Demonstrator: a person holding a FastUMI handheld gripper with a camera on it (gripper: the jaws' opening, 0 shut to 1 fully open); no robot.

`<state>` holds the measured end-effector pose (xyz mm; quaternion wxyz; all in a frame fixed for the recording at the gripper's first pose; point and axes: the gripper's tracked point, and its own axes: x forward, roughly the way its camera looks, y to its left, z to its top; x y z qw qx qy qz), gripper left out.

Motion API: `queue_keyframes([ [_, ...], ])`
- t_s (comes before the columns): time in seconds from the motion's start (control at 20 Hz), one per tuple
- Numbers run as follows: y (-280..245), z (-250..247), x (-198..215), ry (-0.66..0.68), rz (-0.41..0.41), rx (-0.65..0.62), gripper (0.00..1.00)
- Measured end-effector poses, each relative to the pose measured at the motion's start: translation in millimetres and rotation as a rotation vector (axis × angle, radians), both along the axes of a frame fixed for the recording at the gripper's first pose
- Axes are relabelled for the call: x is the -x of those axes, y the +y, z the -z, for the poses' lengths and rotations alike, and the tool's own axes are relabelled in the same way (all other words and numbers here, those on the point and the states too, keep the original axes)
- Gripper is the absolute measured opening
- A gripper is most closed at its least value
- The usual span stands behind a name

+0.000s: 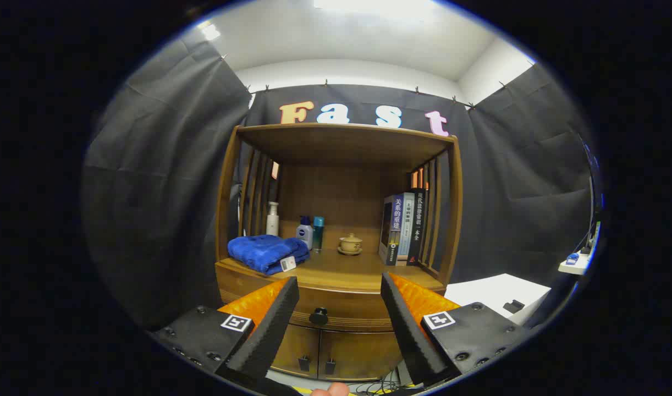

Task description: Pull open the drawer, take out the items inside it, and place them on the countertop above the cabinet.

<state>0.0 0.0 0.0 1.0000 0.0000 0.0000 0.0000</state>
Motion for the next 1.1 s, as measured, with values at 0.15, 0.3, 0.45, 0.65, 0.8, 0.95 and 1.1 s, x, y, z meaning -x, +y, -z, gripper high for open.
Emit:
queue_keyframes([
  [0.15,4.2,1.0,4.6,0.004,-0.003,0.004,0.97],
  [0.3,0.0,3.4,5.3,0.020,0.011,0.008,0.97],
  [0.45,-1.1,1.3,2.3,0.017,0.008,0.008,0.97],
  [0.65,-2.0,0.0,1.0,0.016,0.006,0.022,0.97],
  [0.8,-2.2,0.5,2.0,0.018,0.008,0.027,0.97],
  [0.95,0.5,-1.9,2.2,0.014,0.003,0.025,0.98],
  [1.1,1.6,-3.6,3.6,0.014,0.002,0.031,0.98],
])
